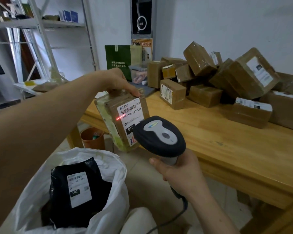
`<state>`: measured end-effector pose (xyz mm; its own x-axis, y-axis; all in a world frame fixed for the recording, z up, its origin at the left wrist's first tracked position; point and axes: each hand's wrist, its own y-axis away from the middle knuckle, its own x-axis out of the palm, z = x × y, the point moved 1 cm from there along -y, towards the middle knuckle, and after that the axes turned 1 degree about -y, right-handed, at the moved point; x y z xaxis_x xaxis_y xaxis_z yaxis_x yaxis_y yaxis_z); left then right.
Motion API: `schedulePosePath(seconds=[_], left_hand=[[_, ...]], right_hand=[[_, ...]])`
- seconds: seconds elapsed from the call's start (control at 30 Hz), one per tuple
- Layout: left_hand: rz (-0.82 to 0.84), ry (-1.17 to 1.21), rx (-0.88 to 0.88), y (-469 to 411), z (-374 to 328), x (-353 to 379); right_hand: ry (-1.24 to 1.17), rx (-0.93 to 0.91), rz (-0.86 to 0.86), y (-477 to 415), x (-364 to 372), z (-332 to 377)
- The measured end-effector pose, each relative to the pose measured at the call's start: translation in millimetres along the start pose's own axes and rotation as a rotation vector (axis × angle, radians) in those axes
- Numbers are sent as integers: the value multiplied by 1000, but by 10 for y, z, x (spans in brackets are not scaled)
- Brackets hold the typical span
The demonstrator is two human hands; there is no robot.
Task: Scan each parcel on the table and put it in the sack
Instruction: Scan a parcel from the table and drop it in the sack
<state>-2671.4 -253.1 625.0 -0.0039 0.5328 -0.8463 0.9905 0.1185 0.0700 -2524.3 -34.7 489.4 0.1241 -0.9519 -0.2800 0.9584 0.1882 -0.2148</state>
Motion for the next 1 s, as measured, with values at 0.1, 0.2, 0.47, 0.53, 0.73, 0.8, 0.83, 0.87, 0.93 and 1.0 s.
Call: schedulePosePath(seconds=[0.1,0.2,0.47,0.53,0.73,0.8,0.83,0.87,0.93,1.0], left_hand=[[8,7,-12,-9,49,-9],[21,16,-19,-11,91,-13],[27,49,-29,14,174,-8],[23,51,-32,23,198,-7],[10,91,-73,34,318,-31],[4,105,-89,59,366,-40],[1,114,-95,75,399,-42],[1,128,-105,88,449,-42],[3,140,-142,123,585,-35],[-7,124,-192,202,769,-44]], right_hand=[[6,0,-13,0,18,2],[-6,9,-2,8,22,26],[-31,19,40,12,76,28],[-37,28,35,11,94,36],[-26,48,51,5,140,36],[-41,55,52,-2,170,19],[-57,67,53,-9,192,5],[-78,88,55,-16,219,-7],[-122,137,69,-45,274,-28],[-169,186,88,-98,342,-96]])
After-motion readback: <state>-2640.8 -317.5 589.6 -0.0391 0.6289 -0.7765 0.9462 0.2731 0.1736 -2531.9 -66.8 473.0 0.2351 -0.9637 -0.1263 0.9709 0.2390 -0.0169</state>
